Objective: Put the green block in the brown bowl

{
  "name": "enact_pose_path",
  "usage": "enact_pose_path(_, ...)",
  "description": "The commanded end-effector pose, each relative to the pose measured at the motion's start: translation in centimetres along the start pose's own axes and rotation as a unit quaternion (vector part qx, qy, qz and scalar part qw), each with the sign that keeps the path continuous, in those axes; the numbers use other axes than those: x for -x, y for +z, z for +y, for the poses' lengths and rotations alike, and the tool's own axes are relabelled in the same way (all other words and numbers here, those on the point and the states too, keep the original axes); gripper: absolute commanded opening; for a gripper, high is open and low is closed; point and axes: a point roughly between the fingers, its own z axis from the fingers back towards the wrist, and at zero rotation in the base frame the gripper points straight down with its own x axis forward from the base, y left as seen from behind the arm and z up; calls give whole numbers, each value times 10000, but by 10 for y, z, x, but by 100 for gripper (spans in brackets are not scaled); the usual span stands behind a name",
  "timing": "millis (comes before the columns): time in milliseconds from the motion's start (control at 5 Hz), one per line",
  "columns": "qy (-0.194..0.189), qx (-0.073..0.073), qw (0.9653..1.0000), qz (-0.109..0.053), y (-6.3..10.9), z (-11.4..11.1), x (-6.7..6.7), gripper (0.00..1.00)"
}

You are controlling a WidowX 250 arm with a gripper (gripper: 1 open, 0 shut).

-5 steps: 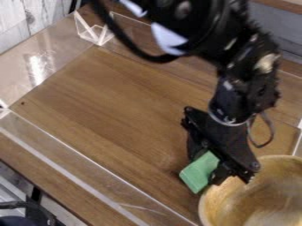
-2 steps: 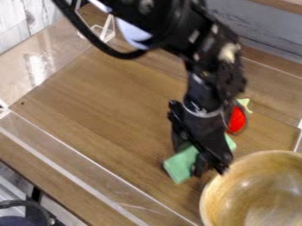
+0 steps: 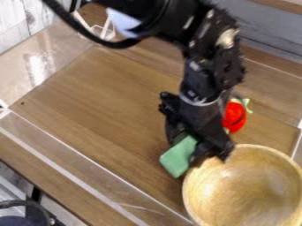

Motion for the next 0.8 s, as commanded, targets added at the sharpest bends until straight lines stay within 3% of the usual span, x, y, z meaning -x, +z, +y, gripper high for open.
enact_pose_path(0, -85, 53, 9993, -359, 16, -3, -10, 0)
enact_pose_path(200, -260, 88, 9990, -356, 14, 1, -8, 0)
enact_pose_path(600, 283, 21, 9991, -323, 17, -4, -9, 0)
